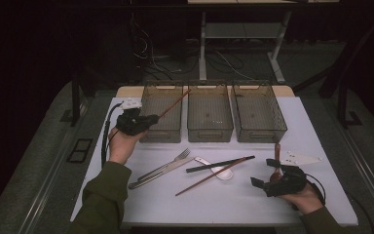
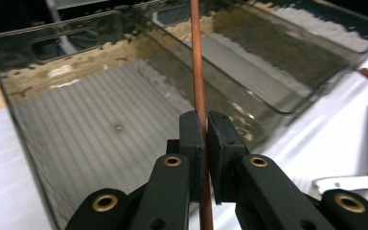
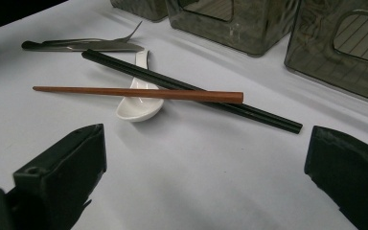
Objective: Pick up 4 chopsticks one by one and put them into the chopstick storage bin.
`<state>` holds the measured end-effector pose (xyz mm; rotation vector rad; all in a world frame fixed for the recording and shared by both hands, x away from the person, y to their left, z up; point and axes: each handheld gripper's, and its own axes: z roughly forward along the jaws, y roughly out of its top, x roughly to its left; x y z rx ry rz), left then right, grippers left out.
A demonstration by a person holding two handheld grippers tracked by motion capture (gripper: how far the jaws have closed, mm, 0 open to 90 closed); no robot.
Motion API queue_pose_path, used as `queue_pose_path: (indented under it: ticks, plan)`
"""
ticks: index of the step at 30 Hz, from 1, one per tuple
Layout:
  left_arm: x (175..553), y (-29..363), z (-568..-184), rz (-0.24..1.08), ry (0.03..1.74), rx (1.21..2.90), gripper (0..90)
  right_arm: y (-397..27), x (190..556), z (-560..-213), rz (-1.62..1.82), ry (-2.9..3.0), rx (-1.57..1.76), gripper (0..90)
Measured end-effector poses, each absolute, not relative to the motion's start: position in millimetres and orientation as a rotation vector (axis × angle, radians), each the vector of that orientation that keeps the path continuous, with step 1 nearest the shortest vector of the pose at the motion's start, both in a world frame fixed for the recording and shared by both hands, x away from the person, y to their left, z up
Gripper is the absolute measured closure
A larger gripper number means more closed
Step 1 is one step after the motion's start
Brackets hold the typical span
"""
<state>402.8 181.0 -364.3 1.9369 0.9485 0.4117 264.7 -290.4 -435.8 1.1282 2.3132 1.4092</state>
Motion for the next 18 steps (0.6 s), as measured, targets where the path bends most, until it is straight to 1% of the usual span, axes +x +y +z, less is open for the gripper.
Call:
queue_pose_path:
  ticks: [12, 18]
  plan:
    - [435, 182, -369, 0.418, 1.043, 1.946, 84.1, -291, 265, -436, 1.411, 2.316, 1.131, 0.5]
    - [448, 183, -374, 0.444, 1.100, 1.938, 84.2, -291, 265, -436, 1.412, 2.317, 1.130, 0.5]
